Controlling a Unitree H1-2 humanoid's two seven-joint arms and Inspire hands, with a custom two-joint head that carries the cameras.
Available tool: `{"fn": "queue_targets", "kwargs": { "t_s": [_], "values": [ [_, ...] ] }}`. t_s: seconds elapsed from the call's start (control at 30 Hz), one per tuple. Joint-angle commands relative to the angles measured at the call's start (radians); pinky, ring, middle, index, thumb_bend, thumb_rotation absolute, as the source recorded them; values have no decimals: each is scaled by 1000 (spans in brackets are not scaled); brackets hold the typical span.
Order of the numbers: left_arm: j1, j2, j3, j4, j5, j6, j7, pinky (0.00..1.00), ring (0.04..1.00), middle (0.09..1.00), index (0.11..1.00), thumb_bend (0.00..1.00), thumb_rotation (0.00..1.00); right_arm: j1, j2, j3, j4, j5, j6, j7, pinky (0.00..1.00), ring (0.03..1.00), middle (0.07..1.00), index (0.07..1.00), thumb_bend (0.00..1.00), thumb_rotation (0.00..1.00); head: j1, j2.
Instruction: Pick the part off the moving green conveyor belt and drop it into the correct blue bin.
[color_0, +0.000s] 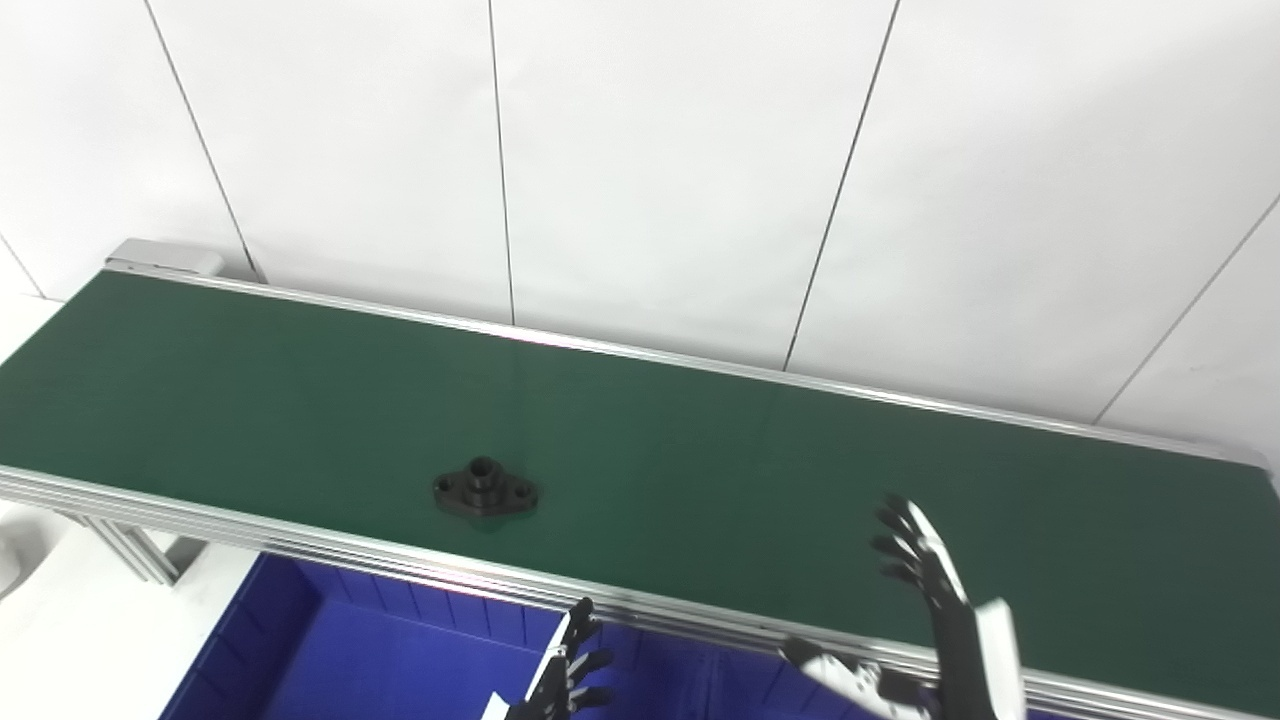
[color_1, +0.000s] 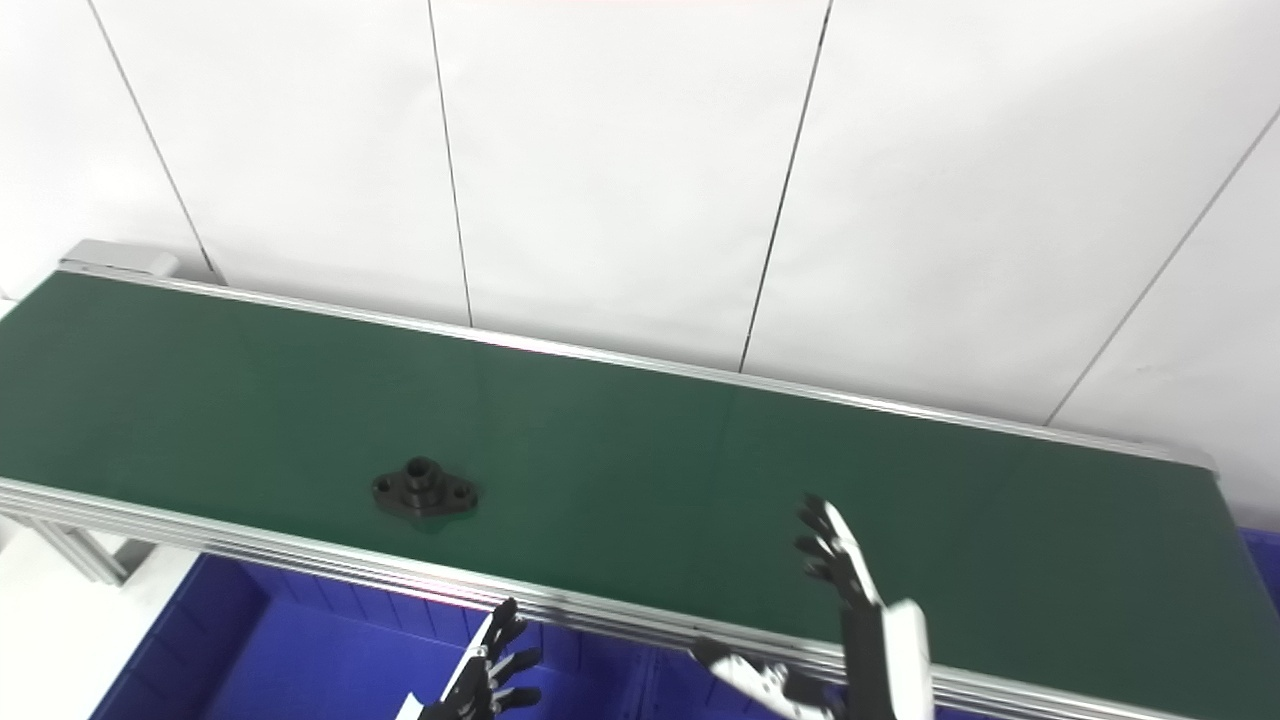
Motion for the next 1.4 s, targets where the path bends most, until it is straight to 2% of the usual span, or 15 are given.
{"fn": "queue_targets", "kwargs": {
  "t_s": [0.0, 0.13, 0.23, 0.37, 0.5, 0.87, 1.13, 1.37],
  "values": [
    [-34, -76, -48, -8, 5, -9, 3, 779, 881, 966, 1000, 566, 734, -59, -8, 9, -7, -28, 18, 14, 664, 750, 813, 856, 951, 240, -2, 2],
    [-35, -75, -50, -11, 9, -7, 3, 782, 875, 963, 1000, 581, 751, -127, 0, 35, -4, -98, 95, 51, 639, 739, 797, 840, 936, 219, -12, 8],
    [-34, -76, -51, -16, 16, -1, 3, 785, 878, 965, 1000, 578, 759, -185, 14, 63, 17, -160, 151, 67, 580, 703, 793, 831, 943, 208, -14, 12],
    [-31, -80, -53, -22, 30, 5, 7, 778, 871, 954, 1000, 573, 766, -268, 18, 110, 76, -254, 217, 82, 609, 719, 796, 827, 945, 217, -13, 16],
    [-29, -85, -57, -24, 33, 7, 11, 768, 867, 948, 1000, 581, 767, -340, 21, 152, 136, -302, 280, 120, 639, 740, 800, 803, 942, 249, -11, 20],
    [-19, -97, -70, -34, 36, 4, 12, 767, 886, 967, 1000, 555, 778, -479, 53, 257, 316, -345, 350, 139, 634, 739, 809, 785, 958, 259, -3, 33],
    [-18, -106, -78, -30, 65, -9, 28, 789, 883, 967, 1000, 548, 800, -536, 77, 315, 453, -342, 347, 119, 630, 739, 805, 782, 954, 264, 6, 43],
    [-12, -110, -85, -30, 87, -20, 52, 758, 851, 944, 1000, 549, 809, -562, 95, 348, 541, -335, 353, 106, 583, 722, 804, 780, 954, 232, 13, 51]
  ]
}}
